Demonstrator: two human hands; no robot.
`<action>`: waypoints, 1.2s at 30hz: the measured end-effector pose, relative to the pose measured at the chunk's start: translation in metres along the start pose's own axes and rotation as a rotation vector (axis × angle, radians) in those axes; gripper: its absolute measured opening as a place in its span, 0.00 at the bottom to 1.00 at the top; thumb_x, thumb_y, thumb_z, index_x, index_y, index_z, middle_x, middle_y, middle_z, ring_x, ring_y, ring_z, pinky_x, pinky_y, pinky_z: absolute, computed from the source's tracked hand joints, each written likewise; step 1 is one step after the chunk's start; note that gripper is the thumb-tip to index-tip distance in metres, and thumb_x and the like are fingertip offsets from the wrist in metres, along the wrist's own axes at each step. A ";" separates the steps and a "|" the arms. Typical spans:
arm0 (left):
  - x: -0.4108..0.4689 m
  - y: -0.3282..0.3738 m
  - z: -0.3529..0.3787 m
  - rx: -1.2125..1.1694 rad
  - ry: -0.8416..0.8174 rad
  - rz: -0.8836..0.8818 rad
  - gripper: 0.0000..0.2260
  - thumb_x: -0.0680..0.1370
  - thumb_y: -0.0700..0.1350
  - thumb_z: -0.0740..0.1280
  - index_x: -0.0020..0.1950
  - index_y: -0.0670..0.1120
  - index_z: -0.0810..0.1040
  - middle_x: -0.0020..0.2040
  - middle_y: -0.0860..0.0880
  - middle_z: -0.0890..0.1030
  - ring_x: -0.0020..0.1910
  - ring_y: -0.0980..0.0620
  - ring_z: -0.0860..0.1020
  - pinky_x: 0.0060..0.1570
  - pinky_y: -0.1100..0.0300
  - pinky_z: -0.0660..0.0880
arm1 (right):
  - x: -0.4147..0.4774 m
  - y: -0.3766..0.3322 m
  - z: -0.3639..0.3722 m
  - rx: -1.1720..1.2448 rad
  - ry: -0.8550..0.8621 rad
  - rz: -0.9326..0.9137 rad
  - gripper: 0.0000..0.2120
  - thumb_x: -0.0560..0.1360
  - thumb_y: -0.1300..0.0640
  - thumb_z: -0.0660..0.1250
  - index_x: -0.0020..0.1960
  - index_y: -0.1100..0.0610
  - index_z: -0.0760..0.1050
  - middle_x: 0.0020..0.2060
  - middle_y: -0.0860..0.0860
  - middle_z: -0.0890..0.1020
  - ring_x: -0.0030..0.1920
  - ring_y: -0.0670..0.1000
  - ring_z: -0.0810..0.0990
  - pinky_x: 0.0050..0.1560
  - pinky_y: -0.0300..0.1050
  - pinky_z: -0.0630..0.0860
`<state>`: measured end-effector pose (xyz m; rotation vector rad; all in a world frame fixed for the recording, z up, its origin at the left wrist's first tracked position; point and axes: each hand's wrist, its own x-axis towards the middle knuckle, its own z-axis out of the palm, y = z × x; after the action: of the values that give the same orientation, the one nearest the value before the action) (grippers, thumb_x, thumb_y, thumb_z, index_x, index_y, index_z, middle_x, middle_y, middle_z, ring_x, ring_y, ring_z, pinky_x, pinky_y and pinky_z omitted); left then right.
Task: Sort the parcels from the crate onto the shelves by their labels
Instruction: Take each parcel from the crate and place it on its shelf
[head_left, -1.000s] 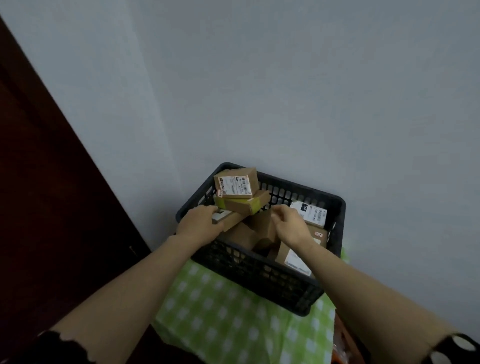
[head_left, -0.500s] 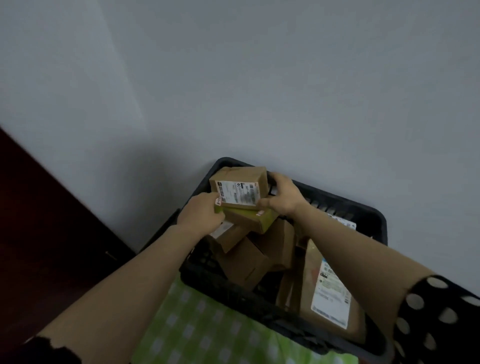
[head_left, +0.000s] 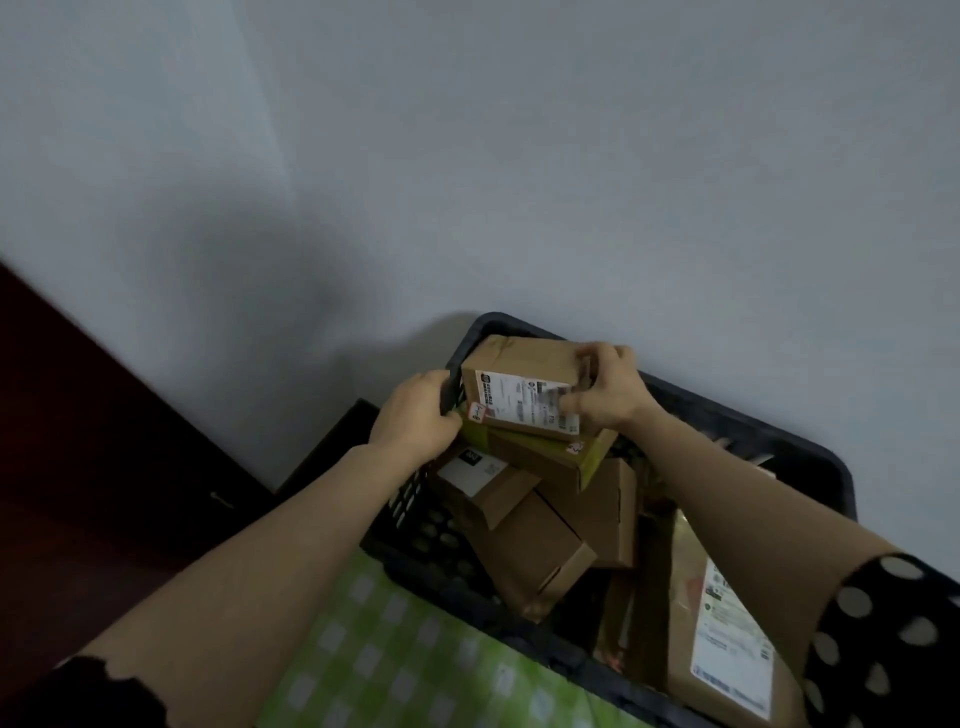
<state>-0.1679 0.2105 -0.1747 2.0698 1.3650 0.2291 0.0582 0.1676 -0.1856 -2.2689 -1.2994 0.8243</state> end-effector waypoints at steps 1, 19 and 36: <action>-0.005 0.003 -0.005 -0.035 0.009 -0.022 0.11 0.75 0.38 0.64 0.57 0.45 0.76 0.52 0.46 0.78 0.52 0.47 0.77 0.44 0.58 0.72 | -0.001 -0.001 -0.002 -0.011 -0.027 -0.003 0.36 0.68 0.58 0.75 0.70 0.57 0.62 0.71 0.54 0.53 0.68 0.58 0.64 0.62 0.42 0.66; -0.180 0.030 -0.035 -0.716 0.459 -0.420 0.24 0.74 0.42 0.70 0.69 0.39 0.70 0.65 0.43 0.75 0.62 0.46 0.74 0.64 0.56 0.70 | -0.133 -0.037 -0.023 0.744 -0.170 -0.197 0.25 0.63 0.56 0.79 0.54 0.54 0.69 0.52 0.56 0.78 0.49 0.58 0.82 0.52 0.60 0.79; -0.500 0.046 -0.106 -1.302 1.026 -0.366 0.35 0.65 0.72 0.60 0.62 0.49 0.75 0.60 0.48 0.77 0.64 0.48 0.72 0.66 0.44 0.68 | -0.391 -0.167 0.051 0.966 -1.091 -0.472 0.20 0.61 0.61 0.76 0.48 0.58 0.71 0.41 0.54 0.83 0.43 0.53 0.83 0.44 0.50 0.80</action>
<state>-0.4054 -0.1944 0.0327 0.5273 1.4031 1.6419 -0.2366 -0.0886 -0.0092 -0.6616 -1.2476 2.0217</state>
